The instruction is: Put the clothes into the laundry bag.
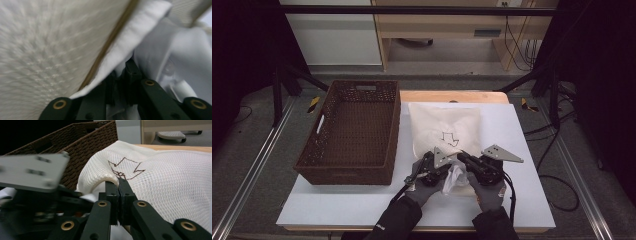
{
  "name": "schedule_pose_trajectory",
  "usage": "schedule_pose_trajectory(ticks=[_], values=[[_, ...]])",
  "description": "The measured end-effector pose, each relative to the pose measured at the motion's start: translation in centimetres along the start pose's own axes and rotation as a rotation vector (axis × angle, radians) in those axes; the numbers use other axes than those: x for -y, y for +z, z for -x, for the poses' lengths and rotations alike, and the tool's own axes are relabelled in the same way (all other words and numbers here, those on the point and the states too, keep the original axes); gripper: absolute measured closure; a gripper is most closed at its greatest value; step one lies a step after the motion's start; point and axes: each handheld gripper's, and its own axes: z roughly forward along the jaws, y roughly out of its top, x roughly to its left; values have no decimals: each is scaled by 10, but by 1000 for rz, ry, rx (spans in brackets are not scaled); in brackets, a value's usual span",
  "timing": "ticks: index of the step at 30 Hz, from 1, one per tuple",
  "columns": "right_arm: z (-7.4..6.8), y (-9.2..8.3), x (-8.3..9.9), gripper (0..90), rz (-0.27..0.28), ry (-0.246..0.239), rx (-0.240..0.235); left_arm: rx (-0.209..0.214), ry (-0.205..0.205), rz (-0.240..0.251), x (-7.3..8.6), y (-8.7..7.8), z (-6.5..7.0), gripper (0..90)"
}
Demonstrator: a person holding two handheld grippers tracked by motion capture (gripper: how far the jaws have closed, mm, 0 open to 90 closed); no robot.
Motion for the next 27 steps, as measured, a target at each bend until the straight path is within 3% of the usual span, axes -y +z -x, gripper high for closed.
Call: schedule_pose_trajectory(ticks=[2,6,9,12,15,18,20,27], values=[[1,0,1,886,0,7,-1,4,3,4,-1,-1,2,753],[4,2,3,886,-9,13,4,100,-14,-4,-2,-15,4,541],[4,3,4,885,-9,5,10,141,8,-11,0,-36,6,425],[3,3,4,885,-10,5,15,142,14,0,6,-62,4,400],[4,3,4,885,-11,2,17,101,-4,25,13,-84,-4,402],[3,4,4,885,-10,7,18,57,-42,24,16,-89,-16,418],[3,4,4,885,-13,5,20,61,-75,14,17,-85,-22,457],[3,4,4,885,-12,5,16,110,-46,-55,11,-44,-4,739]])
